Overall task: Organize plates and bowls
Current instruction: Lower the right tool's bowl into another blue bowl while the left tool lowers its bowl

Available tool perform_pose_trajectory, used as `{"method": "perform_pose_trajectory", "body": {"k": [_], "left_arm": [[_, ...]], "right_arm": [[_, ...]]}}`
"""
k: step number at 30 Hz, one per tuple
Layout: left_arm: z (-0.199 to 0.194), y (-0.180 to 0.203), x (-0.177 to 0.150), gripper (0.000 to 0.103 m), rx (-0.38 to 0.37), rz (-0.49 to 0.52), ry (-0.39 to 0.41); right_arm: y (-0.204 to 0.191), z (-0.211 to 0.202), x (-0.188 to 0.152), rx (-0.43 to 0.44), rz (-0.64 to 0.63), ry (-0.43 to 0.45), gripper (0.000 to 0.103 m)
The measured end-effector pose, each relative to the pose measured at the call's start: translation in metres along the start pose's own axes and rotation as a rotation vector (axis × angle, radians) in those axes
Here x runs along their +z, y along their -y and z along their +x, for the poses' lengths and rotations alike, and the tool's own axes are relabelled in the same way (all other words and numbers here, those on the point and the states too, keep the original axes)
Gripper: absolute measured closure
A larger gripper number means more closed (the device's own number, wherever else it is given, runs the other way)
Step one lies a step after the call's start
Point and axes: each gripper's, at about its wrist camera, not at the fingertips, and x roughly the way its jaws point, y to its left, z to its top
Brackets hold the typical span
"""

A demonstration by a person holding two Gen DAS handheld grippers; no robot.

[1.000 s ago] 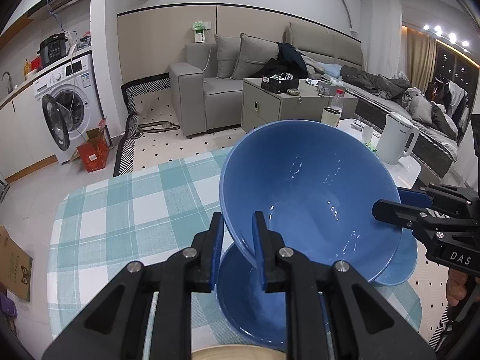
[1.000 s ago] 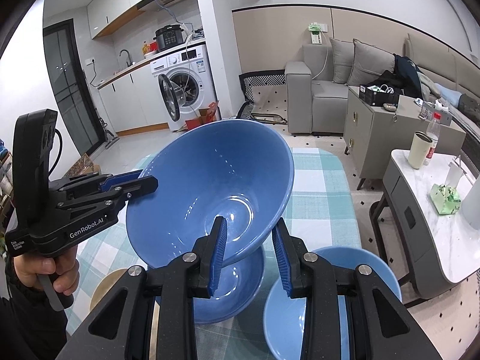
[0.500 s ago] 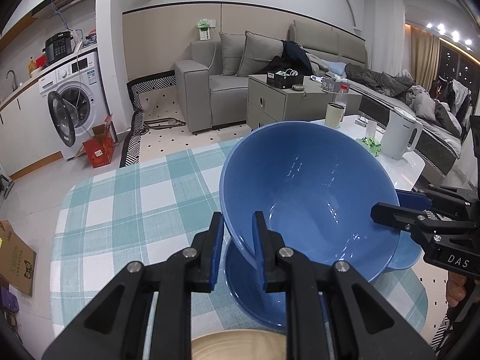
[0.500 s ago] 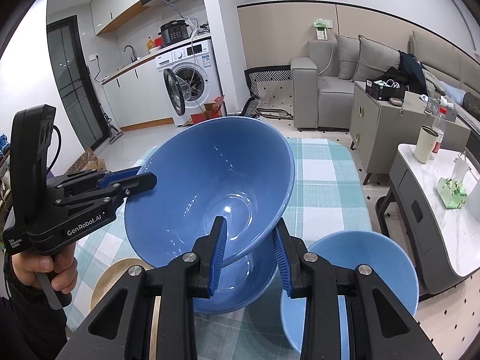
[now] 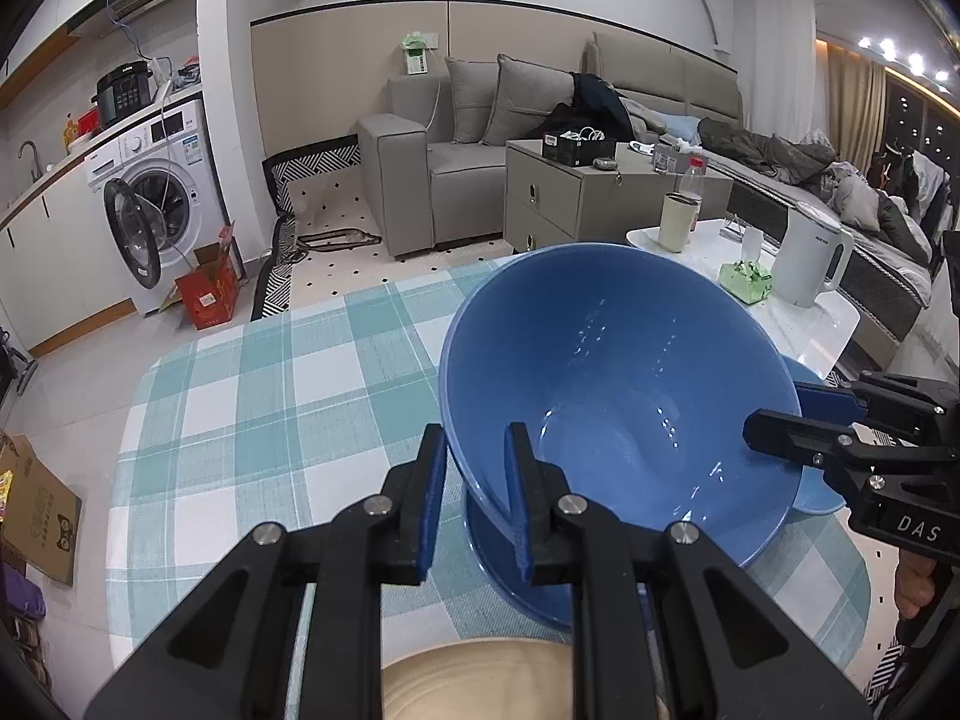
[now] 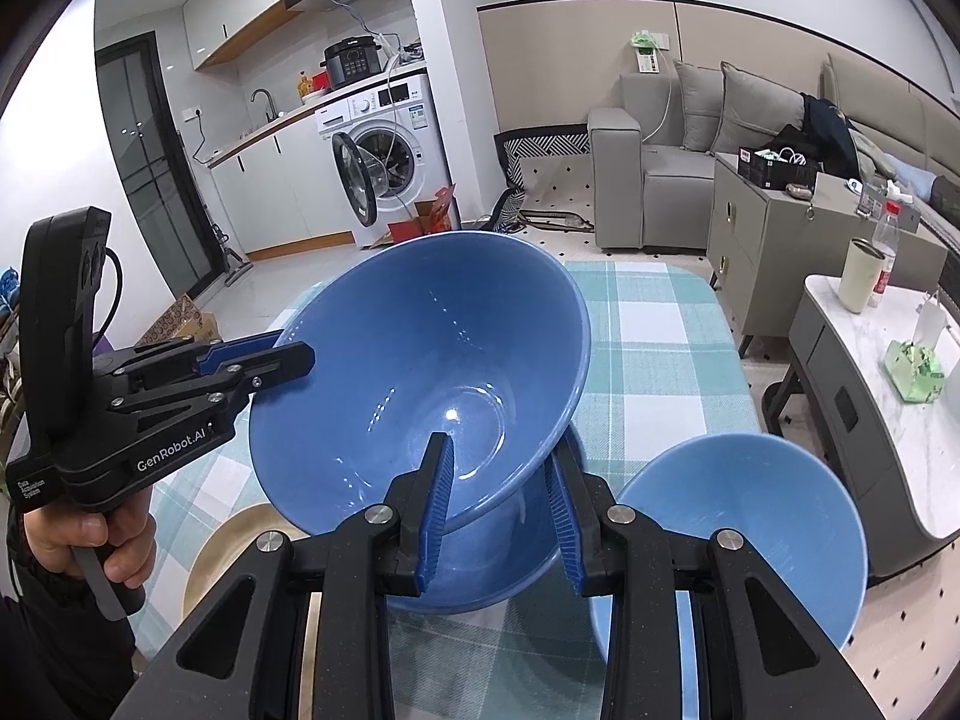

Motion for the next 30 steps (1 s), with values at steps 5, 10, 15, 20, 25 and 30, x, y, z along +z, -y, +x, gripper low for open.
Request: {"method": "perform_pose_trajectory", "body": {"k": [5, 10, 15, 20, 25, 30], "left_arm": [[0.003, 0.001, -0.006, 0.086, -0.005, -0.001, -0.013], [0.006, 0.003, -0.012, 0.086, -0.004, -0.002, -0.023], [0.009, 0.002, -0.016, 0.086, -0.008, -0.005, -0.032], [0.012, 0.001, -0.018, 0.086, -0.010, -0.008, -0.038], [0.016, 0.000, -0.020, 0.086, -0.012, -0.010, -0.044], [0.022, -0.001, -0.024, 0.086, -0.013, -0.010, -0.059]], "right_arm": [[0.001, 0.006, -0.006, 0.002, 0.003, -0.019, 0.071], [0.001, 0.010, -0.009, -0.002, 0.003, -0.033, 0.071], [0.001, 0.013, -0.014, -0.004, 0.004, -0.041, 0.071], [0.001, 0.016, -0.015, -0.004, 0.003, -0.049, 0.071], [0.000, 0.019, -0.018, -0.006, 0.003, -0.060, 0.071], [-0.001, 0.021, -0.022, -0.009, 0.002, -0.072, 0.071]]}}
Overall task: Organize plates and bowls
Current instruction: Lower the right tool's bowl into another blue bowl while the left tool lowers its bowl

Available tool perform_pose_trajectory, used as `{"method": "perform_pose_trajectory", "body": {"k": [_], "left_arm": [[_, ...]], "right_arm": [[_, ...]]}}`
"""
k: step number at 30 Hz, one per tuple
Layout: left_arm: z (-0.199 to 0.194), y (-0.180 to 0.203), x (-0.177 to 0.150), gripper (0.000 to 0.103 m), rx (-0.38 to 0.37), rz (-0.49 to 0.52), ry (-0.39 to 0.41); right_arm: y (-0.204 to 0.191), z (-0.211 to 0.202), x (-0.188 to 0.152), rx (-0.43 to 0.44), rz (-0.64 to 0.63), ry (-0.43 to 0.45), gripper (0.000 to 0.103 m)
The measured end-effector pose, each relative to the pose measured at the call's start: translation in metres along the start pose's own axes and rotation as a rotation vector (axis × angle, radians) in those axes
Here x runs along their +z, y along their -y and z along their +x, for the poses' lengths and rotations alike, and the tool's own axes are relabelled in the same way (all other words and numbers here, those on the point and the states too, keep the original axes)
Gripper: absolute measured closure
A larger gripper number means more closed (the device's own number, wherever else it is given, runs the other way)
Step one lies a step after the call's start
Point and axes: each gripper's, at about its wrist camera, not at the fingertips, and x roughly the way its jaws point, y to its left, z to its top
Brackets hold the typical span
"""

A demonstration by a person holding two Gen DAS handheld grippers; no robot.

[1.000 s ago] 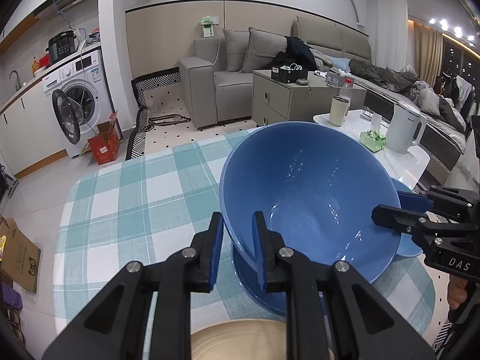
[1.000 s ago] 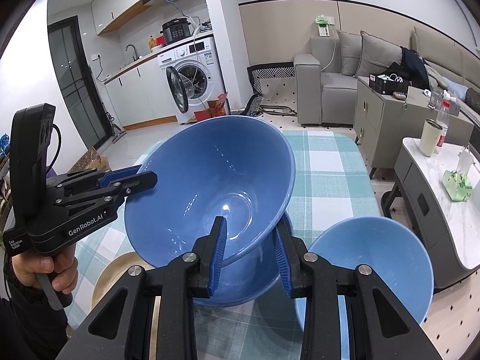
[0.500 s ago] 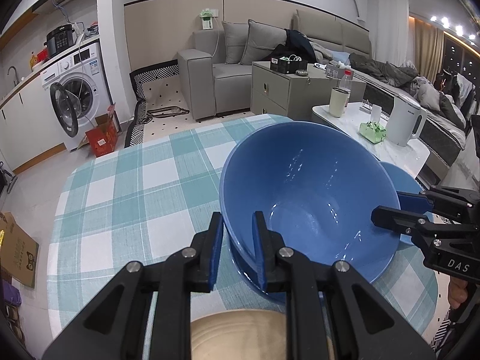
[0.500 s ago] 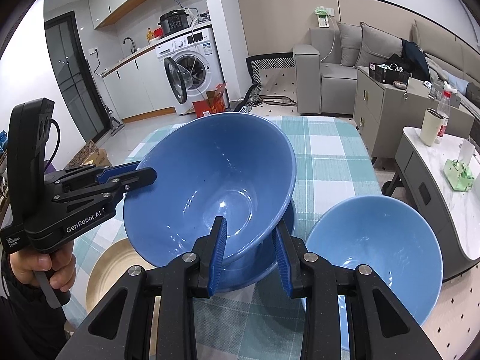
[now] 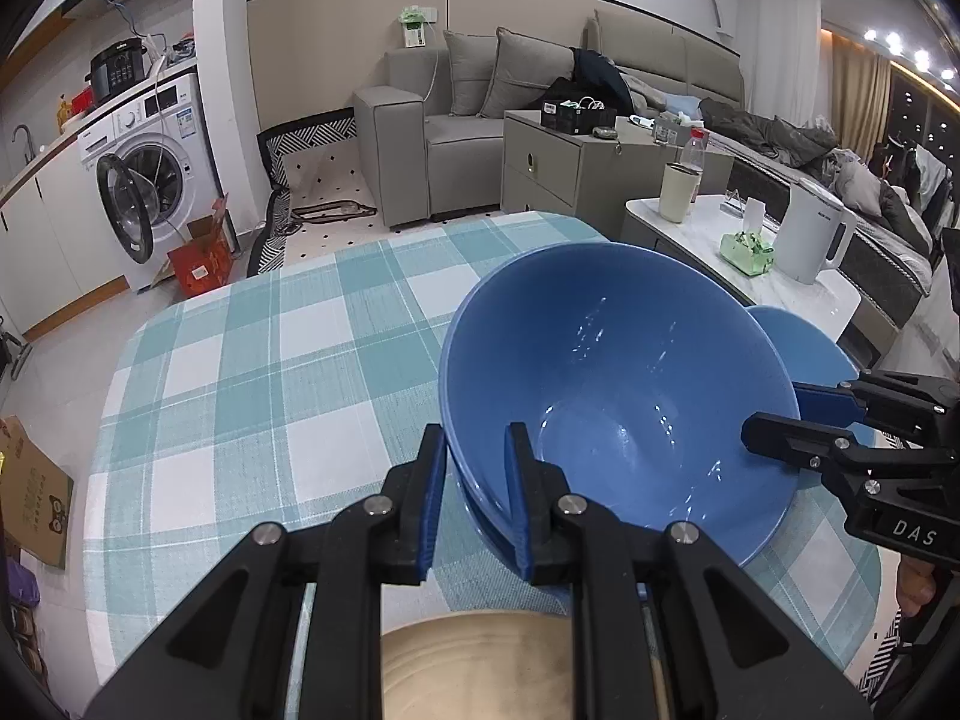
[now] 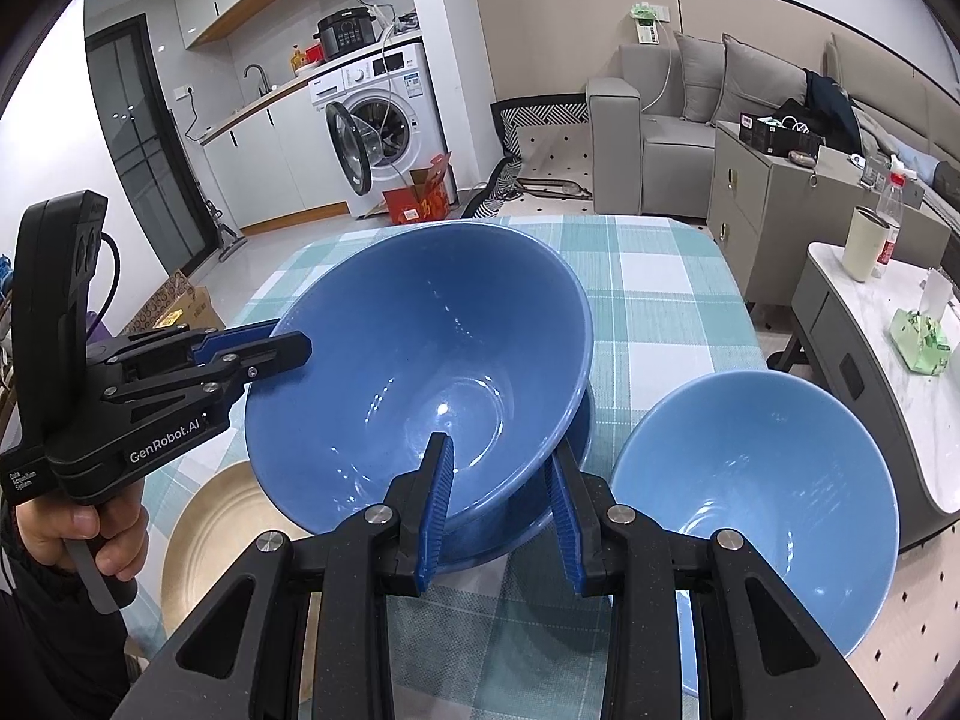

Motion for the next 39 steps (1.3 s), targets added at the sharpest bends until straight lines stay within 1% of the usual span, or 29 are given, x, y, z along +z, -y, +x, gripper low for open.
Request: {"method": "perform_pose_trajectory", "body": {"k": [21, 35, 39], "left_arm": [[0.018, 0.000, -0.012, 0.086, 0.014, -0.001, -0.052], [0.029, 0.003, -0.015, 0.086, 0.023, 0.016, -0.076], [0.029, 0.004, -0.015, 0.086, 0.024, 0.017, -0.079]], "right_arm": [[-0.003, 0.016, -0.008, -0.017, -0.023, -0.054, 0.071], [-0.011, 0.022, -0.014, -0.090, -0.099, -0.054, 0.071], [-0.012, 0.023, -0.014, -0.107, -0.114, -0.057, 0.069]]}}
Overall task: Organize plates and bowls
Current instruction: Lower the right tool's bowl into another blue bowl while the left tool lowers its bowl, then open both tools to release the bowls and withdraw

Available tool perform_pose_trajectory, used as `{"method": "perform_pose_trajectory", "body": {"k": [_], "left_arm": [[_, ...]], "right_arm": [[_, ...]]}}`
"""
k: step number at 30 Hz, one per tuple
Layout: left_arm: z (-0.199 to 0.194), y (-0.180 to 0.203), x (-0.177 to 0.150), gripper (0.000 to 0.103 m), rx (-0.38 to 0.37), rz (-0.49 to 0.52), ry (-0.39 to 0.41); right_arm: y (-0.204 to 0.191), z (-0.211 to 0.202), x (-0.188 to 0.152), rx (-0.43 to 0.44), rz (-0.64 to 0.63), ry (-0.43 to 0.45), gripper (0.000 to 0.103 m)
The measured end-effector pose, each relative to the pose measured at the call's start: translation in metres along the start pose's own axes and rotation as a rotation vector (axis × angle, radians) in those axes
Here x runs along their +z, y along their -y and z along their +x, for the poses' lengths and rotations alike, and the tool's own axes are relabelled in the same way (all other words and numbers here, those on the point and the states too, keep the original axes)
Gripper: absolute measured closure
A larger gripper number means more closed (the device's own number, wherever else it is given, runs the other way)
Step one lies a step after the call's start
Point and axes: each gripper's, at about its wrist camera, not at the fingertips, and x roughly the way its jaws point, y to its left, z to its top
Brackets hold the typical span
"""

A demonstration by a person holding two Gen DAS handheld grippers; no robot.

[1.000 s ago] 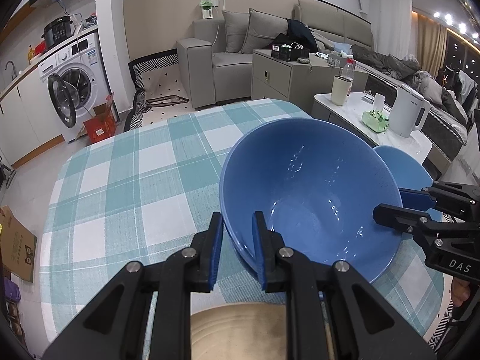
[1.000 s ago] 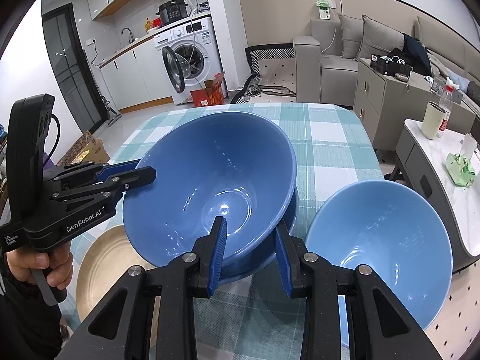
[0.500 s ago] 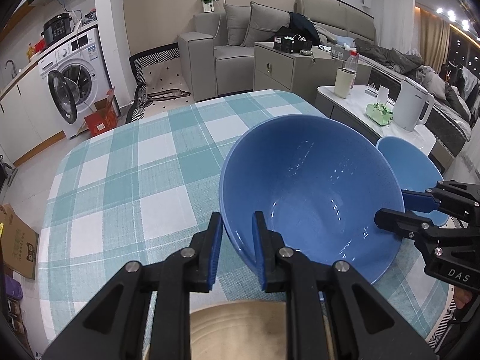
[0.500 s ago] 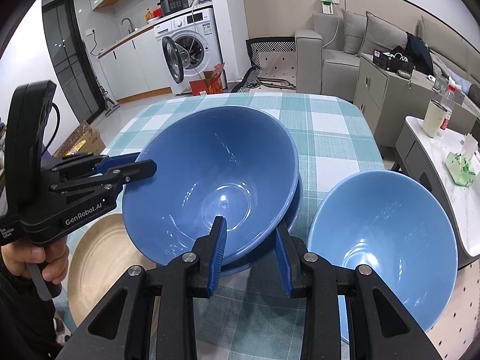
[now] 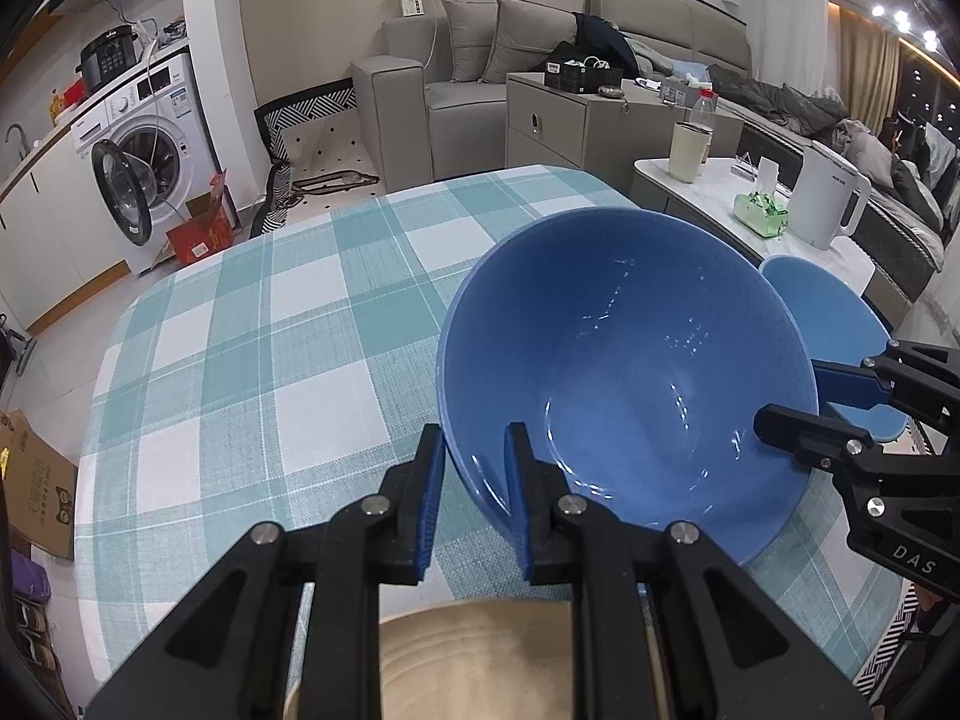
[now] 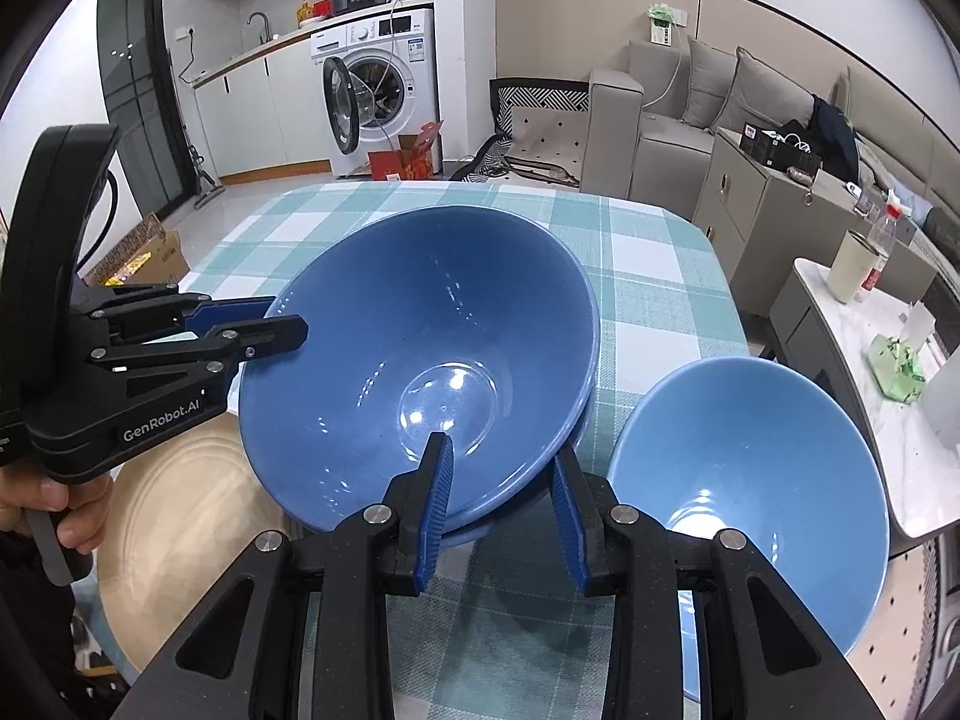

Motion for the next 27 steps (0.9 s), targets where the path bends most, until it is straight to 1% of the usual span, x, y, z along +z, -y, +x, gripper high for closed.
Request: {"method": "perform_pose_trajectory", "body": {"k": [4, 8, 11, 14, 18, 21, 24, 25, 27], "left_arm": [[-0.001, 0.000, 0.000, 0.086, 0.005, -0.002, 0.002], [-0.004, -0.001, 0.000, 0.086, 0.003, -0.004, 0.006], [-0.005, -0.001, 0.000, 0.085, 0.002, -0.002, 0.004], [-0.006, -0.001, 0.000, 0.085, -0.003, 0.000, 0.001], [-0.005, -0.002, 0.000, 0.085, -0.020, -0.003, -0.009], [-0.005, -0.002, 0.000, 0.085, -0.031, -0.005, -0.012], [-0.007, -0.002, 0.000, 0.082, -0.035, -0.003, -0.001], [-0.009, -0.003, 0.001, 0.082, -0.038, -0.004, 0.003], [-0.012, -0.003, 0.001, 0.081, -0.039, -0.006, 0.007]], "right_arm": [[-0.002, 0.001, 0.001, 0.000, -0.007, -0.011, 0.069], [0.004, 0.002, 0.006, 0.044, 0.028, -0.040, 0.067], [0.009, 0.003, 0.008, 0.074, 0.058, -0.057, 0.065], [0.008, 0.004, 0.009, 0.062, 0.053, -0.064, 0.064], [0.004, 0.004, 0.007, 0.055, 0.037, -0.066, 0.055], [0.003, 0.004, 0.006, 0.034, 0.017, -0.059, 0.055], [0.000, 0.002, 0.005, 0.019, -0.004, -0.056, 0.054], [-0.001, 0.001, 0.004, 0.008, -0.015, -0.051, 0.050], [-0.005, -0.003, 0.003, -0.029, -0.045, -0.032, 0.047]]}}
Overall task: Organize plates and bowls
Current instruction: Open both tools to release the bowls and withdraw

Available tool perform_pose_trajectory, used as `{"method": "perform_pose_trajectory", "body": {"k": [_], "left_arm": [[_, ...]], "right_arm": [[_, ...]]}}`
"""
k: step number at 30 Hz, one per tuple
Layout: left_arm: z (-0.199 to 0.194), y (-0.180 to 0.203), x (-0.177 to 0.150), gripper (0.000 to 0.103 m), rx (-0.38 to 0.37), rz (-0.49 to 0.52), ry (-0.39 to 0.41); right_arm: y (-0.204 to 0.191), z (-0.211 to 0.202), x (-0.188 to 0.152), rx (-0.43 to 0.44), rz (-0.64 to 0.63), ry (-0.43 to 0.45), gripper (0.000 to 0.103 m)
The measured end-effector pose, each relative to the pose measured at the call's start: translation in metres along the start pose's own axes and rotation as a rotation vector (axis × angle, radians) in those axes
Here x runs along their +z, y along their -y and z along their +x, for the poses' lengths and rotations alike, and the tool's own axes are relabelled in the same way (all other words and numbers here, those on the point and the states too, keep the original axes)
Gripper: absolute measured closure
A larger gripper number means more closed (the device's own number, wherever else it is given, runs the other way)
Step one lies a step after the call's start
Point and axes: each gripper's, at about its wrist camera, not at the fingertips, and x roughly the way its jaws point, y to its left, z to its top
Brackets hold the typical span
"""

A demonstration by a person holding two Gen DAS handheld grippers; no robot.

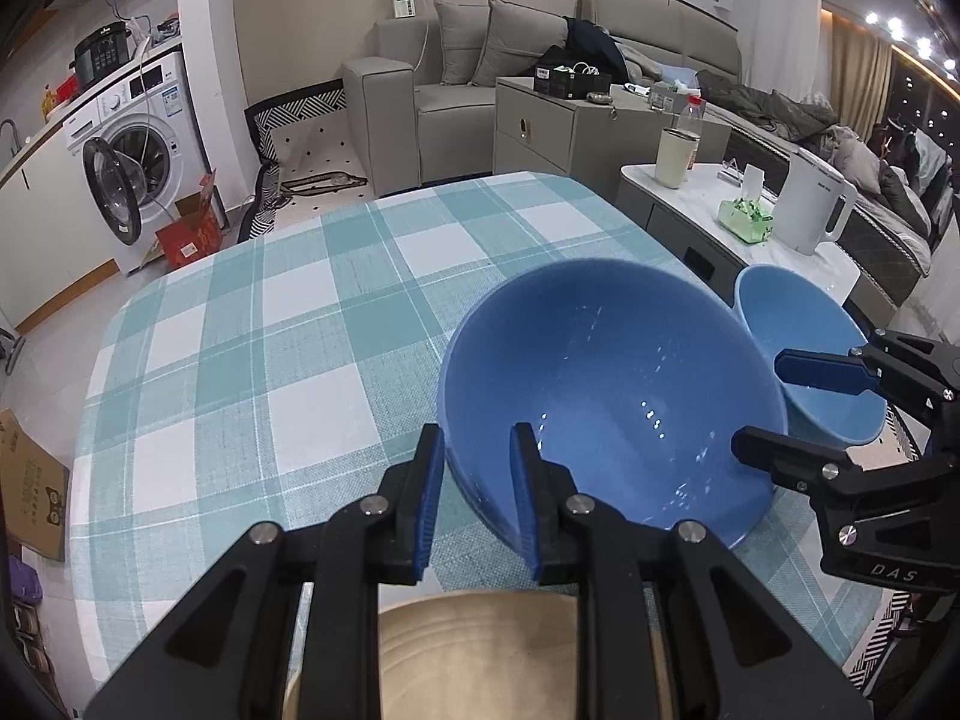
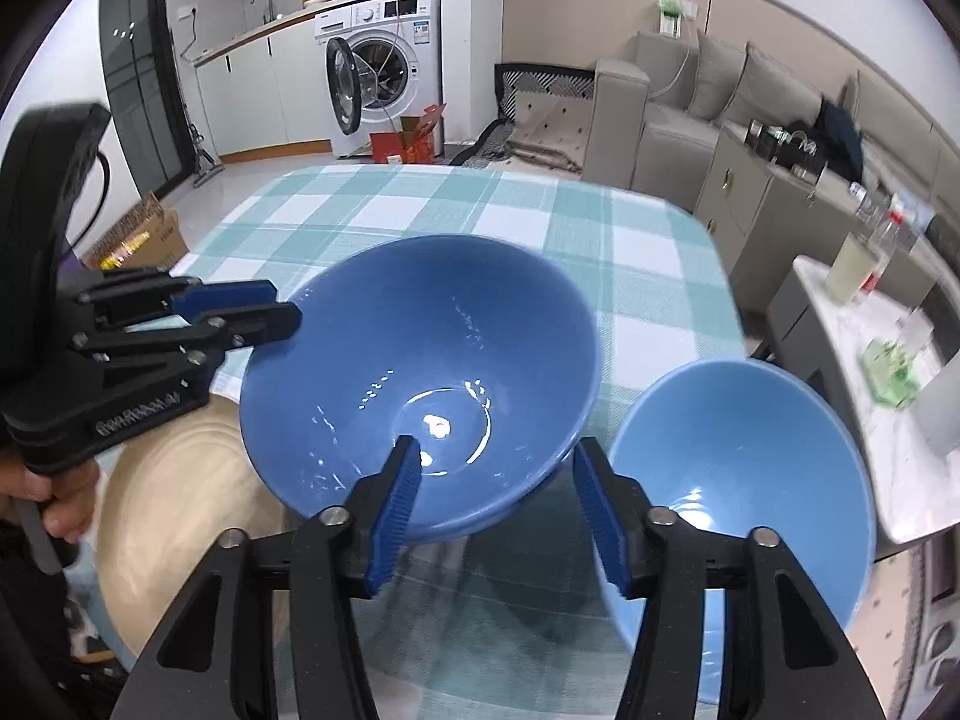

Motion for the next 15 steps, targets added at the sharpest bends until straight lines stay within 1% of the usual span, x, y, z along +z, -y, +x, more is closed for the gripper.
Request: {"method": "perform_pose_trajectory", "body": {"k": [2, 3, 4, 5, 6, 7, 9, 11, 12, 13, 14, 15], "left_arm": [[-0.003, -0.001, 0.000, 0.080, 0.001, -0.006, 0.003], [-0.005, -0.001, 0.000, 0.075, 0.000, -0.010, 0.005], [-0.008, -0.002, 0.000, 0.063, -0.004, -0.018, 0.008], [-0.011, -0.003, 0.000, 0.056, -0.007, -0.026, 0.013], [-0.014, -0.004, 0.000, 0.050, -0.009, -0.035, 0.019], [-0.016, -0.005, 0.000, 0.050, -0.013, -0.042, 0.022], [-0.020, -0.005, 0.001, 0.050, -0.021, -0.052, 0.026], [-0.025, -0.005, 0.001, 0.050, -0.024, -0.061, 0.033], [-0.028, -0.004, 0.001, 0.047, -0.029, -0.063, 0.038], [-0.030, -0.003, 0.001, 0.039, -0.033, -0.064, 0.043], [-0.032, -0.002, 0.002, 0.031, -0.038, -0.067, 0.052], [-0.035, 0.000, 0.002, 0.012, -0.037, -0.069, 0.063]], "right_arm": [[0.000, -0.004, -0.002, -0.006, -0.004, 0.012, 0.046], [0.001, -0.006, -0.003, -0.002, 0.000, 0.016, 0.045], [0.003, -0.009, -0.004, 0.003, 0.007, 0.026, 0.042], [0.006, -0.013, -0.005, 0.008, 0.021, 0.039, 0.039], [0.009, -0.017, -0.007, 0.015, 0.036, 0.049, 0.032], [0.013, -0.023, -0.009, 0.030, 0.059, 0.069, 0.026], [0.020, -0.034, -0.012, 0.047, 0.101, 0.101, 0.020], [0.024, -0.044, -0.015, 0.055, 0.135, 0.129, 0.017], [0.028, -0.051, -0.018, 0.062, 0.157, 0.144, 0.014], [0.030, -0.056, -0.019, 0.067, 0.173, 0.156, 0.011], [0.033, -0.062, -0.022, 0.072, 0.197, 0.173, 0.009], [0.037, -0.067, -0.025, 0.075, 0.219, 0.187, 0.006]]}}
